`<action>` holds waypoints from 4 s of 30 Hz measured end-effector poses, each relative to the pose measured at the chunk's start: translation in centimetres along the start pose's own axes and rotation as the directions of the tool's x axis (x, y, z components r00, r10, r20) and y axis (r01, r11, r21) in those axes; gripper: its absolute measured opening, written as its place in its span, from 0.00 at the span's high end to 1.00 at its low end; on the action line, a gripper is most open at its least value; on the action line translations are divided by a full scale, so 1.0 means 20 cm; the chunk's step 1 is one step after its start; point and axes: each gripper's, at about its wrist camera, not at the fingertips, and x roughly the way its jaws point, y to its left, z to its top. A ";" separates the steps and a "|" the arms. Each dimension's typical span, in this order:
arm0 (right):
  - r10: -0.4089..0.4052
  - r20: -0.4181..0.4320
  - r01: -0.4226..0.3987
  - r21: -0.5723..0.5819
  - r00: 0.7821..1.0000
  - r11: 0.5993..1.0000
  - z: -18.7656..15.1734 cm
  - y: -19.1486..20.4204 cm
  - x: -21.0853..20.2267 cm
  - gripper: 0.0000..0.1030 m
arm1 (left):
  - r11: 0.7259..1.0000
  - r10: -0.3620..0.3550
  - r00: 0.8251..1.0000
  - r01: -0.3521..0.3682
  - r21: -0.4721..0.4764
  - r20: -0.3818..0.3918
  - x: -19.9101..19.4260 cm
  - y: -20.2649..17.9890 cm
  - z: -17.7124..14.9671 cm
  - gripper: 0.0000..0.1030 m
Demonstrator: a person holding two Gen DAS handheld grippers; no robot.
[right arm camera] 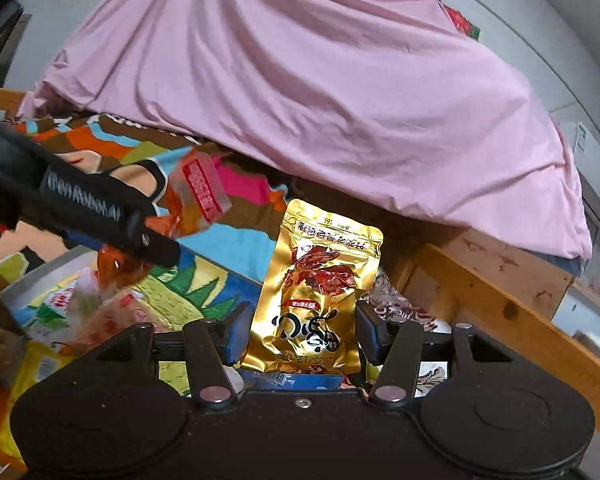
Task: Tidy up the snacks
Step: 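Close the left gripper on the orange bag while the right gripper grasps the gold pouch, then carry both bags over the tray, lower them in and open both grippers, then lift both tools from the tray and move them back toward the loose snacks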
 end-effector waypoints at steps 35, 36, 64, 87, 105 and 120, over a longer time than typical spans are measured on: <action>0.057 -0.337 -0.049 0.034 0.940 0.998 -0.27 0.09 0.30 0.44 | 0.997 0.019 0.986 -0.005 0.082 -0.166 0.42 0.01 -0.27 0.39; 0.060 -0.344 -0.051 0.034 0.937 0.998 -0.28 0.09 0.31 0.44 | 0.997 0.021 0.986 -0.007 0.082 -0.168 0.42 0.01 -0.27 0.37; 0.006 -0.054 0.010 0.285 0.998 0.958 -0.04 -0.21 -0.26 0.02 | 0.979 0.104 0.984 -0.126 0.157 0.142 -0.26 -0.16 -0.01 0.01; 0.036 0.149 -0.081 0.313 0.988 0.946 -0.07 -0.20 -1.09 0.01 | 0.955 0.225 0.935 -0.267 0.128 0.272 -1.07 -0.28 -0.23 0.00; 0.092 0.106 -0.120 0.310 0.990 0.943 -0.14 -0.09 -1.38 0.01 | 0.922 0.325 0.924 -0.357 0.148 0.202 -1.41 -0.31 -0.49 0.00; 0.197 -0.109 -0.156 0.305 0.974 0.939 -0.17 -0.01 -1.23 0.01 | 0.932 0.349 0.935 -0.341 0.122 -0.056 -1.32 -0.15 -0.45 0.00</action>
